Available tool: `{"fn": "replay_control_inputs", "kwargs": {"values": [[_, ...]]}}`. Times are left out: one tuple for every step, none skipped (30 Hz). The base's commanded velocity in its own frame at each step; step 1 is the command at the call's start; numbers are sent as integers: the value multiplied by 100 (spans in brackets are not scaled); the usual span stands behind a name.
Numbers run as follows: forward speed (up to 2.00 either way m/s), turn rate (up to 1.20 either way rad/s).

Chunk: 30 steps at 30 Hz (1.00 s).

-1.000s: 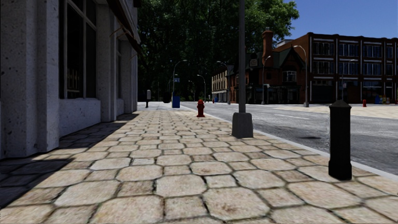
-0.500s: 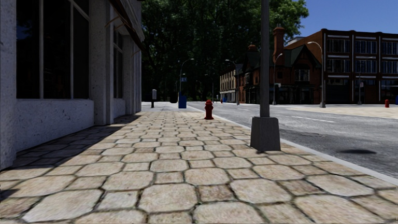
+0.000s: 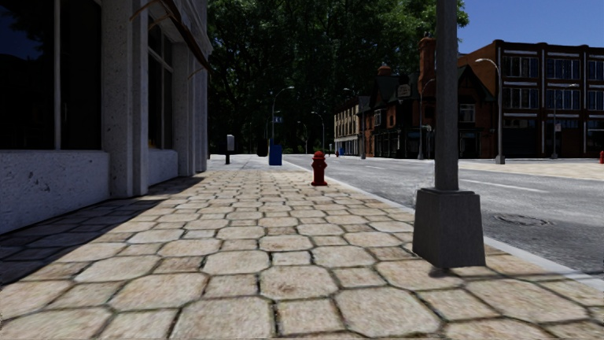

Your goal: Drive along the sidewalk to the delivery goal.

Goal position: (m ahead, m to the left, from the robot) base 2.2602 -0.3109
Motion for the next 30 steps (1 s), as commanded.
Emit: {"fn": "replay_control_inputs", "kwargs": {"values": [[200, 0], [200, 0], [200, 40], [200, 40], [200, 120], [200, 120], [200, 120], [200, 117], [200, 8], [200, 8], [200, 2], [200, 0], [200, 0], [200, 0], [200, 0], [200, 0], [200, 0], [200, 0], [200, 0], [200, 0], [200, 0], [200, 37], [200, 84], [200, 84], [200, 105], [200, 108], [200, 0], [200, 0], [200, 0], [200, 0]]}}
